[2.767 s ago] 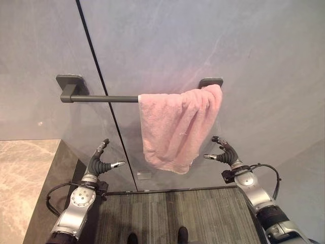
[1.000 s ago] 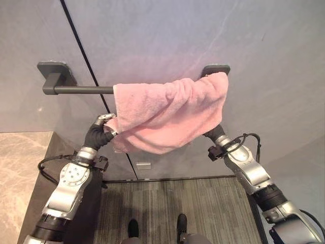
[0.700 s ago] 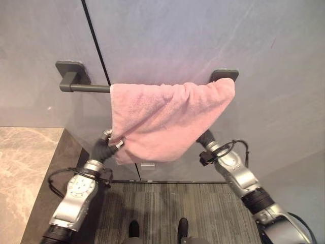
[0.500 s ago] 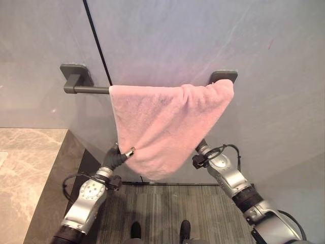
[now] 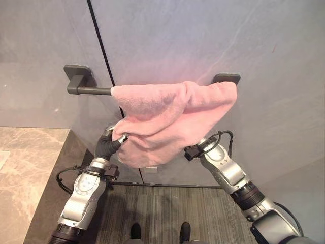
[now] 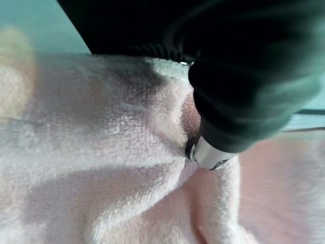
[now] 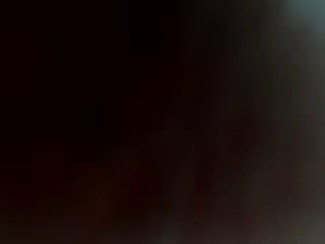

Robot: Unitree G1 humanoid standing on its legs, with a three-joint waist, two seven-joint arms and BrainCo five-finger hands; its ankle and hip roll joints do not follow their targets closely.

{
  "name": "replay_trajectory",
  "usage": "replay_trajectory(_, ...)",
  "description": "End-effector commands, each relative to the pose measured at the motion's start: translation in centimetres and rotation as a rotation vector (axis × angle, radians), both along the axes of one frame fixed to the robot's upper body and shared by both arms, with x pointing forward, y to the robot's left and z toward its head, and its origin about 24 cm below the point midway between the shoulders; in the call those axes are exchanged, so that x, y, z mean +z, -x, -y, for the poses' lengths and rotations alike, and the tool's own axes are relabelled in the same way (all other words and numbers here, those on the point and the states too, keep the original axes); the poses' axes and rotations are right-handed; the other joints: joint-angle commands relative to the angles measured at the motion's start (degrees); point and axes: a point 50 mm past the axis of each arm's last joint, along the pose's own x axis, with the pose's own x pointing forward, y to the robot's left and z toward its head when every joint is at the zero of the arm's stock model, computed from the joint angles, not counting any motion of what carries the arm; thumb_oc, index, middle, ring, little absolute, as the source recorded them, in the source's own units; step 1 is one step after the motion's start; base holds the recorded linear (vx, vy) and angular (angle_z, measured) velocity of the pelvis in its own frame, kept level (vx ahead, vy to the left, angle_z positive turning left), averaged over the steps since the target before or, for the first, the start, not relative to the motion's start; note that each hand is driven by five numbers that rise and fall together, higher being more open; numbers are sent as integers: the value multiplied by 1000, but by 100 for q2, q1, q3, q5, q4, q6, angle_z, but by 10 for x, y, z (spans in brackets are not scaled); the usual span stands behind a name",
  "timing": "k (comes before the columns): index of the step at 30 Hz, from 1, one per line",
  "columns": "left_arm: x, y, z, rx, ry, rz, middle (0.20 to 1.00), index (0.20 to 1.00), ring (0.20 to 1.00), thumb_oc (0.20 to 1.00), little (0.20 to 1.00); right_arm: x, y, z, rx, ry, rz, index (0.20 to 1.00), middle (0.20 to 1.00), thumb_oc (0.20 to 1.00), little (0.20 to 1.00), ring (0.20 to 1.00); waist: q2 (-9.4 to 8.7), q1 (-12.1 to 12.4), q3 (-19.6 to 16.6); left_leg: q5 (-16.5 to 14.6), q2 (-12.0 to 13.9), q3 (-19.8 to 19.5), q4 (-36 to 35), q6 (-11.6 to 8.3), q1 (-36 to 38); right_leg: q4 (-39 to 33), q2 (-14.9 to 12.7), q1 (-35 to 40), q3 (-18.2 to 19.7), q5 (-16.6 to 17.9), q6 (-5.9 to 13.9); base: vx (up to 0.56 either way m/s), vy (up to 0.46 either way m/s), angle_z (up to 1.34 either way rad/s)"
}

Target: Put brush and paste in cup on sink, flatten towel.

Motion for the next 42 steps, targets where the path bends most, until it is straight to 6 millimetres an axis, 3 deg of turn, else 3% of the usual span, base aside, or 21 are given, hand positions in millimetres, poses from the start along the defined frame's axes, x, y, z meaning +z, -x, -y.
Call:
replay_trajectory(1, 33, 5, -6, -24, 53, 169, 200, 200, 200, 200, 200, 51, 9, 8, 27, -110, 232, 464, 464, 464, 464, 464, -268, 4, -49, -169, 105, -28, 21, -30, -33, 34, -554, 208, -191, -257, 498, 0, 0, 0)
replay_trajectory(6, 35, 14, -10, -37, 74, 182, 200, 200, 200, 200, 200, 55, 23, 14, 66, -84, 286, 589, 589, 589, 589, 589, -305, -14, -8, -153, 90, -37, 21, -27, -103, 34, -567, 143, -192, -231, 510, 0, 0, 0)
replay_trajectory(9, 25, 19, -16, -24, 75, 141, 200, 200, 200, 200, 200, 51, 23, 12, 85, -16, 292, 671, 671, 671, 671, 671, -332, 19, 33, -141, 78, -45, 21, -15, -162, 34, -570, 81, -180, -201, 516, -10, 4, 0)
replay_trajectory(10, 18, 20, -18, -11, 81, 112, 200, 200, 200, 200, 200, 47, 20, 9, 86, 8, 270, 677, 677, 677, 677, 677, -343, 51, 52, -138, 78, -48, 21, -11, -172, 34, -577, 65, -182, -193, 517, -36, 10, 0)
replay_trajectory(11, -9, 21, -23, 48, 164, -4, 200, 200, 200, 200, 200, 32, 7, -8, 98, 62, 192, 624, 624, 624, 624, 624, -375, 201, 99, -123, 55, -63, 21, 17, -220, 34, -593, 24, -188, -164, 517, -32, 8, 0)
replay_trajectory(13, -12, 21, -24, 58, 177, -19, 200, 200, 200, 200, 200, 32, 4, -11, 91, 81, 193, 605, 605, 605, 605, 605, -379, 226, 105, -123, 51, -63, 21, 22, -224, 34, -595, 20, -182, -159, 519, 0, 0, 0)
replay_trajectory(14, -14, 19, -26, 86, 190, -23, 200, 200, 200, 200, 200, 43, 1, -17, 43, 118, 264, 752, 752, 752, 752, 752, -387, 328, 147, -122, 40, -62, 21, 45, -243, 34, -604, -4, -180, -140, 528, 0, 0, 0)
replay_trajectory(17, -1, 18, -21, 45, 176, 34, 200, 200, 200, 200, 200, 58, 9, -22, 92, 40, 320, 878, 878, 878, 878, 878, -416, 334, 151, -126, 20, -66, 21, 50, -270, 34, -628, -19, -200, -140, 539, 0, 0, 0)
replay_trajectory(19, 0, 17, -18, 40, 178, 40, 200, 200, 200, 200, 200, 59, 9, -22, 88, 35, 325, 887, 887, 887, 887, 887, -423, 331, 142, -124, 11, -76, 21, 50, -284, 34, -639, -22, -217, -139, 543, 0, 0, 0)
replay_trajectory(21, 20, 15, -16, 42, 135, 131, 200, 200, 200, 200, 200, 73, 14, -15, 35, 17, 404, 896, 896, 896, 896, 896, -417, 328, 138, -132, -15, -106, 21, 56, -303, 34, -654, -21, -238, -129, 550, 8, 9, 2)
replay_trajectory(23, 28, 18, -12, 15, 154, 167, 200, 200, 200, 200, 200, 78, 22, -16, 67, -35, 422, 918, 918, 918, 918, 918, -428, 308, 137, -143, -21, -108, 21, 68, -296, 34, -665, -23, -228, -133, 558, 7, 10, 2)
replay_trajectory(26, 32, 17, -8, 4, 147, 188, 200, 200, 200, 200, 200, 85, 28, -13, 66, -90, 450, 1000, 1000, 1000, 1000, 1000, -431, 284, 123, -157, -25, -95, 21, 74, -284, 34, -679, -21, -221, -131, 565, 0, 0, 0)
replay_trajectory(34, 23, 18, -6, 14, 144, 150, 200, 200, 200, 200, 200, 78, 31, -9, 51, -81, 437, 1000, 1000, 1000, 1000, 1000, -419, 214, 90, -189, -38, -30, 21, 99, -228, 34, -695, -11, -169, -132, 573, 0, 0, 0)
replay_trajectory(36, 14, 21, -8, 20, 143, 110, 200, 200, 200, 200, 200, 60, 30, 2, 33, -82, 350, 1000, 1000, 1000, 1000, 1000, -426, 163, 79, -217, -33, 11, 21, 120, -173, 34, -702, 0, -144, -134, 584, 8, 5, -2)
replay_trajectory(42, 4, 24, -11, 12, 115, 57, 200, 200, 200, 200, 200, 50, 32, 0, 145, -81, 246, 1000, 1000, 1000, 1000, 1000, -454, 159, 52, -272, -49, 86, 21, 151, -51, 34, -718, 50, -79, -129, 600, 11, 8, -9)
